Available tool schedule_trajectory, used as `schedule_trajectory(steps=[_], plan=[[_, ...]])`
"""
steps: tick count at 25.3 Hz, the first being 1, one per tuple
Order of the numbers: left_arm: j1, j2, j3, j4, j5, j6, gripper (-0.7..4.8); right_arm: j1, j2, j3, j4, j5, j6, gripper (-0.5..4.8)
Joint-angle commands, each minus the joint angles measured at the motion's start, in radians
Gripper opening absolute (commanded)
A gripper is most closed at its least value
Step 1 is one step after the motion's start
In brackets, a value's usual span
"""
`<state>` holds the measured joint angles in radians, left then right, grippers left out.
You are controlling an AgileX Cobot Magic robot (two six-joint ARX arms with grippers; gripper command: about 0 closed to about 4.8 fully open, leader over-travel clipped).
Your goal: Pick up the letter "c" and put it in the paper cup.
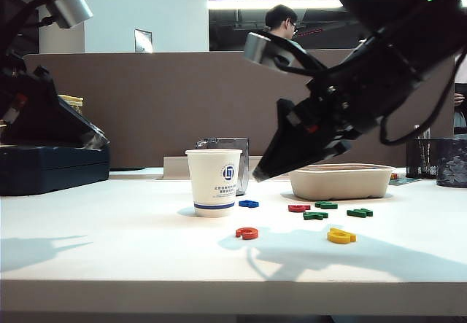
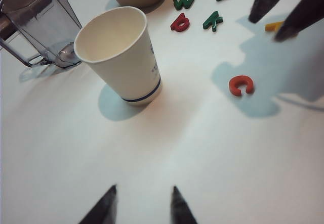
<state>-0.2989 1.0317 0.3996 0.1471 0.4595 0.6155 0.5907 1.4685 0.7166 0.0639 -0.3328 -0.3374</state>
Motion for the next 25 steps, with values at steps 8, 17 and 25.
schedule_trajectory(steps=[8, 17, 25], plan=[[-0.003, 0.006, 0.003, 0.105, 0.058, -0.234, 1.31, 0.003, 0.061, 0.023, 0.004, -0.003, 0.023, 1.59], [-0.105, 0.013, 0.003, 0.134, 0.011, -0.23, 1.31, 0.003, 0.107, 0.023, 0.023, -0.005, 0.024, 1.59], [-0.147, 0.092, 0.004, 0.164, -0.012, -0.224, 1.31, 0.003, 0.115, 0.023, 0.03, -0.007, 0.024, 1.59]])
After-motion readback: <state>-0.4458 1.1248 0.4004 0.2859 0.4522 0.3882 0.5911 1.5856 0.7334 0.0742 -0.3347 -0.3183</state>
